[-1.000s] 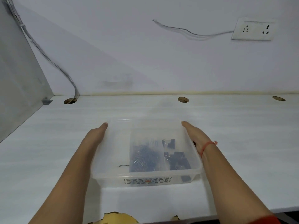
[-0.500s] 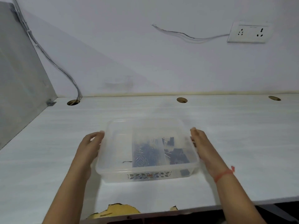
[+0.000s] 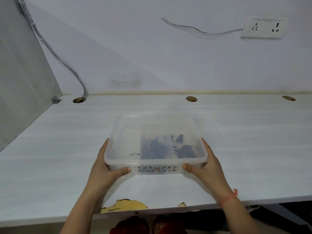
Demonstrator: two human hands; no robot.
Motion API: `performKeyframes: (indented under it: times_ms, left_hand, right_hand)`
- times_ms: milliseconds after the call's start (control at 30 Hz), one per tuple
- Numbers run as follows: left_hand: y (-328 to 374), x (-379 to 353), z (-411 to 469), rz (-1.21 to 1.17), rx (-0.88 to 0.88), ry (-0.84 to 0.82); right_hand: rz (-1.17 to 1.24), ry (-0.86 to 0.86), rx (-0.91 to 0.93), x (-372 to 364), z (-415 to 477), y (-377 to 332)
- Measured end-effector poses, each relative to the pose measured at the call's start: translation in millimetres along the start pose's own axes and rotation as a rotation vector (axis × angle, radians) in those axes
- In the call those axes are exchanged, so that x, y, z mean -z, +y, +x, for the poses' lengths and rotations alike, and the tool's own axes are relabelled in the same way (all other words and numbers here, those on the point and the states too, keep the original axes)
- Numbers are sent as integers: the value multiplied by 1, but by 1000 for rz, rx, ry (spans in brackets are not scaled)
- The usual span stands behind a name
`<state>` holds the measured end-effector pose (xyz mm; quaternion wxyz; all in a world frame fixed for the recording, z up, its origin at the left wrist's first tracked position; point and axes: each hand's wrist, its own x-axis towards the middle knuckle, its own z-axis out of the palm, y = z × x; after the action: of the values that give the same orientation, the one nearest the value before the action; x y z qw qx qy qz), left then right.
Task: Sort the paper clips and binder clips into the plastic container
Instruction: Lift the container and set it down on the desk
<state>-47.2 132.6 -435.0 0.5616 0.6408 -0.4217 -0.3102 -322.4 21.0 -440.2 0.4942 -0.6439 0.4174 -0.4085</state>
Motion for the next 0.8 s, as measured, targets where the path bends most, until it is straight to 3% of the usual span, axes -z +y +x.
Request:
performKeyframes:
  times_ms: [367, 800]
  left_hand:
    - [-14, 0, 98, -17, -20, -5]
    - [-29, -4, 205, 23, 51, 61]
  right_hand:
    - [173, -21, -77, -17, 101, 12]
    - [89, -10, -47, -30, 207, 30]
